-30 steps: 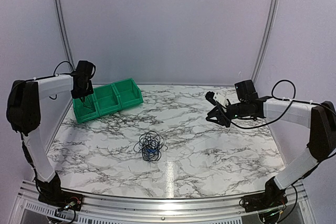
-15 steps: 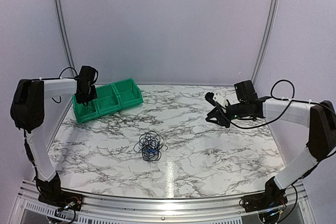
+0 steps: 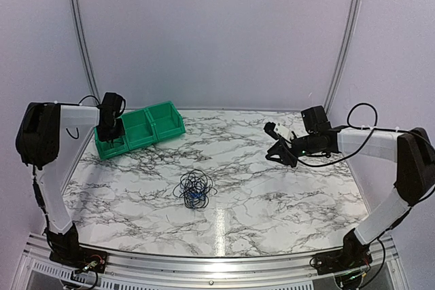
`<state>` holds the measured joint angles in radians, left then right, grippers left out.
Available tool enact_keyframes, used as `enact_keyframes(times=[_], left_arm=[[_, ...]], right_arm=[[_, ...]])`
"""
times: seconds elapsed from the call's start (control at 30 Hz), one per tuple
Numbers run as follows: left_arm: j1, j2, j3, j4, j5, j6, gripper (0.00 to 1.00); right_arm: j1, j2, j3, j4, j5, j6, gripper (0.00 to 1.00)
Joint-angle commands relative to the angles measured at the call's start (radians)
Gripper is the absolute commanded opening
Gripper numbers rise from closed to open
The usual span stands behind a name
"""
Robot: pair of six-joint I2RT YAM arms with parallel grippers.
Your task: Untangle the cables
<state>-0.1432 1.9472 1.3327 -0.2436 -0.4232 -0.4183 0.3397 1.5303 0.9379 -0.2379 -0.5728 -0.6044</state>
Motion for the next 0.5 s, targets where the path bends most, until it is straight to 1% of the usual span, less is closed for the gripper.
enact_keyframes(times=[0.0,0.2,0.23,0.37,0.43,0.47], left_arm=[[0.021,-0.032,-0.035,0.002,0.031,0.012,0.00],[0.039,-0.046,-0.031,-0.013,0.088,0.021,0.00],[0.040,-0.053,-0.028,-0.016,0.090,0.024,0.02],[0.041,-0.087,-0.020,-0.045,0.094,0.039,0.24],[0.042,-0.106,-0.020,-0.067,0.084,0.041,0.39],[0.042,-0.114,-0.019,-0.075,0.076,0.043,0.44]], right_arm=[[-0.002,0.014,0.017,0.000,0.005,-0.019,0.26],[-0.001,0.013,0.018,-0.002,0.005,-0.023,0.26],[-0.001,0.013,0.018,-0.003,0.005,-0.022,0.26],[-0.001,0.017,0.018,-0.004,0.005,-0.025,0.26],[0.001,0.021,0.019,-0.005,0.006,-0.027,0.26],[0.001,0.023,0.022,-0.007,0.008,-0.027,0.26]])
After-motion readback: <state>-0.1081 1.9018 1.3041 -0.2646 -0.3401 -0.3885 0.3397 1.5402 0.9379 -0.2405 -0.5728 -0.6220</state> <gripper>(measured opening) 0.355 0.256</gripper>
